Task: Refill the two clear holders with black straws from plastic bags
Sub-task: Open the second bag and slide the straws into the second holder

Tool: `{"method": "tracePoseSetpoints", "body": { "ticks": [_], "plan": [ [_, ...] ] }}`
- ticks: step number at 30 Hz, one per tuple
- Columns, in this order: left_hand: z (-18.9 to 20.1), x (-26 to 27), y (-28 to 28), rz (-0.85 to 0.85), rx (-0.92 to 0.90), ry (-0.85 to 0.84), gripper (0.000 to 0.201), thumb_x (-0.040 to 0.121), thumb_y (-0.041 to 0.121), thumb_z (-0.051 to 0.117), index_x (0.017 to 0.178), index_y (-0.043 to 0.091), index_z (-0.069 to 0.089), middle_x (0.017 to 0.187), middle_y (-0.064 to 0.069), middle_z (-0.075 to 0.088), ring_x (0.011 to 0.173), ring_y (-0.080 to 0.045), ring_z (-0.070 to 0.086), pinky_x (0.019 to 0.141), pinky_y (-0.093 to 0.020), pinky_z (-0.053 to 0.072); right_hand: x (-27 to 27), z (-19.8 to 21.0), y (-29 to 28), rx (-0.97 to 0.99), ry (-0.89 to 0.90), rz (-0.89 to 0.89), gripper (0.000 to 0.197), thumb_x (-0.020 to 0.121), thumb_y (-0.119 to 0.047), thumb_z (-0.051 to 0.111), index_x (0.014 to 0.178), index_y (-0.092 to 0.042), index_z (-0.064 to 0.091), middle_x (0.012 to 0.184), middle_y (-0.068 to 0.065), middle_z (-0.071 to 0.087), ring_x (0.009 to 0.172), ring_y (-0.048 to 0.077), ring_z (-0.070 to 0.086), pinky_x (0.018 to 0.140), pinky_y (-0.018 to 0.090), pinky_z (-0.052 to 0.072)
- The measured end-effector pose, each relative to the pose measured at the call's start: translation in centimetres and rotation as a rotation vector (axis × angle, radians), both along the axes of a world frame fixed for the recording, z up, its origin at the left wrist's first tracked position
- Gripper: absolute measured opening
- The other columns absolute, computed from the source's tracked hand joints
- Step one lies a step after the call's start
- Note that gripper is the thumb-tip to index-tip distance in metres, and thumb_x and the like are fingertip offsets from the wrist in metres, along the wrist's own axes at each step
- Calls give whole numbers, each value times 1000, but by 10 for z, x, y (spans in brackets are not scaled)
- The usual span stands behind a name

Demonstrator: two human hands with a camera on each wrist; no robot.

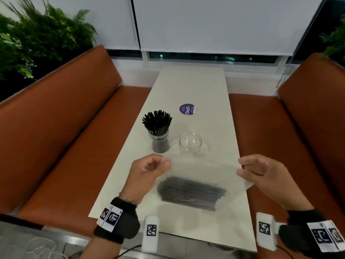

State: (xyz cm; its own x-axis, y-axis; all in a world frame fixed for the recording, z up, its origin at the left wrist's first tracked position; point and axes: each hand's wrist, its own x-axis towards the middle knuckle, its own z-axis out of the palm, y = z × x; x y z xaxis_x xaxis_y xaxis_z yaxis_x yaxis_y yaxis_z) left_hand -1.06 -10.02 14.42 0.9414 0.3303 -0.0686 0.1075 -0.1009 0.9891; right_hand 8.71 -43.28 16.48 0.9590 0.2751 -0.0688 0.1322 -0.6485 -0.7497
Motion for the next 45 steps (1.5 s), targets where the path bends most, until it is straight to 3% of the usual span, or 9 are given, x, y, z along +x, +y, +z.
{"method": "tracePoseSetpoints", "body": {
  "ticks": [5,9,14,18,25,31,35,38,45],
  "plan": [
    [39,23,-44,-170,157,-226,9,86,15,84,95,15,84,88,-2,80,77,-12,74,73,-27,62,-29,32,56,191,-95,261,78,65,-48,94,137,-46,61,129,-31,69,121,-7,64,101,11,47],
    [53,32,-64,-322,421,-310,20,79,25,90,98,24,82,88,4,78,78,-10,70,73,-29,60,-31,32,79,456,-191,129,29,79,-29,87,108,-28,82,99,-13,84,92,9,80,87,29,64],
    [27,20,-34,-420,752,118,41,76,47,87,110,34,70,90,17,70,81,2,66,74,-19,52,-16,18,52,585,-88,-82,7,85,-5,82,87,-12,83,81,7,83,73,30,81,70,34,69],
    [0,3,-2,-256,526,126,16,78,42,88,85,28,81,85,16,79,77,-4,69,67,-15,50,-17,8,28,540,-116,-126,18,81,-23,79,91,-9,82,83,7,83,76,23,81,71,28,68],
    [-16,-6,-11,22,161,55,8,83,22,86,89,27,86,80,0,81,61,-9,62,60,-24,56,-17,22,20,221,-212,-22,6,89,-23,81,93,-28,80,85,-16,81,69,-4,73,69,6,54],
    [-23,-8,-15,104,-4,17,20,67,24,92,86,23,87,75,-28,70,59,-15,60,60,-21,57,-28,44,65,-154,-524,319,53,78,-75,71,119,-42,74,118,-27,70,107,-2,60,99,30,44],
    [-24,-8,-19,28,-54,-19,10,75,0,88,81,7,84,70,-15,78,64,-9,68,63,-18,55,-44,19,135,-141,-492,516,44,83,-62,71,118,-36,77,108,-14,76,100,13,67,98,35,49],
    [-28,-7,-16,33,22,-21,43,80,-7,82,54,26,76,55,5,71,53,-1,57,58,-11,48,-42,4,162,-159,-567,507,12,86,-39,74,91,-30,80,88,-10,73,82,19,63,83,41,56],
    [-33,-12,-6,75,-15,-12,9,72,13,91,74,7,84,71,-13,80,57,-15,66,59,-17,56,-26,5,154,-273,-563,513,4,84,-29,81,87,-32,80,87,-13,76,88,17,64,90,40,53]
  ]
}}
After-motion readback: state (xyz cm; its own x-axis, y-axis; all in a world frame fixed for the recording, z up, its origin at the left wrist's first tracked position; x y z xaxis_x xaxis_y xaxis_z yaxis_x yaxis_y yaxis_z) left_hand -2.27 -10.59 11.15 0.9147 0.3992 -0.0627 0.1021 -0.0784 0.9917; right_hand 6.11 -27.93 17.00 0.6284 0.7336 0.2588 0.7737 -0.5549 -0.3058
